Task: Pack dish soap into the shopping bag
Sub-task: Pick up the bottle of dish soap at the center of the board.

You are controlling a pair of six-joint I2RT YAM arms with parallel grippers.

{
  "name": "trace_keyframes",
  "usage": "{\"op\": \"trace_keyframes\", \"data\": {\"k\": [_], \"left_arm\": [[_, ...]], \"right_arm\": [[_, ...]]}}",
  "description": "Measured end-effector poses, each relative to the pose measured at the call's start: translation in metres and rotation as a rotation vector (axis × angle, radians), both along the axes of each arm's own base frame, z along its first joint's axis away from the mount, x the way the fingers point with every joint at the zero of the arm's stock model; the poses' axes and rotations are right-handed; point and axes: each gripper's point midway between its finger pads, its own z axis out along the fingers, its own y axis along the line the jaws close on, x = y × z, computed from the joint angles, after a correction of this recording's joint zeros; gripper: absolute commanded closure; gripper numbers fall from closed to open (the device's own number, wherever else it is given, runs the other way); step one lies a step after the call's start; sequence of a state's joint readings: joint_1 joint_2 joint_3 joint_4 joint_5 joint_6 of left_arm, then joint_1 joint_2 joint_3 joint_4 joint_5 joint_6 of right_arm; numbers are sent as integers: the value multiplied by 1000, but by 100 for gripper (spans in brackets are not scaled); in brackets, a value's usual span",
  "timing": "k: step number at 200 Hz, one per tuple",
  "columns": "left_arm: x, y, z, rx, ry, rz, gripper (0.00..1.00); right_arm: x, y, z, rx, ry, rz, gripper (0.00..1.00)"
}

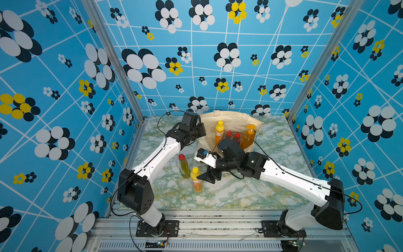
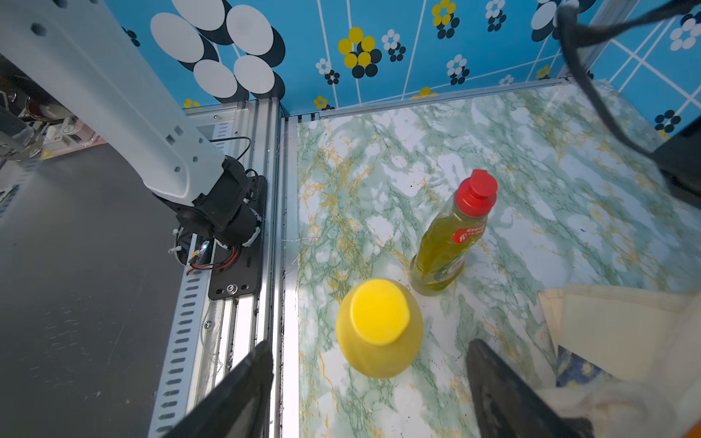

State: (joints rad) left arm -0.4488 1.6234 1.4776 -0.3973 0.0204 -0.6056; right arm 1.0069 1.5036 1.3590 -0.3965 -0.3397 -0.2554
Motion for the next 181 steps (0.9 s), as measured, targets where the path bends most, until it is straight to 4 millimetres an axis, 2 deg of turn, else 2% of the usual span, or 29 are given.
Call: {"op": "trace_keyframes", "data": {"k": [65, 118, 181], "left_arm": [[4, -3, -2, -6, 9, -9, 100], [5, -2, -2, -11, 10, -10, 100], [6, -1, -2, -16, 13, -12, 100]], "right_arm": [[2, 21, -22, -49, -7, 40, 13], [8, 26, -42, -93, -2, 34, 13], [15, 27, -53, -123, -17, 14, 15]]}}
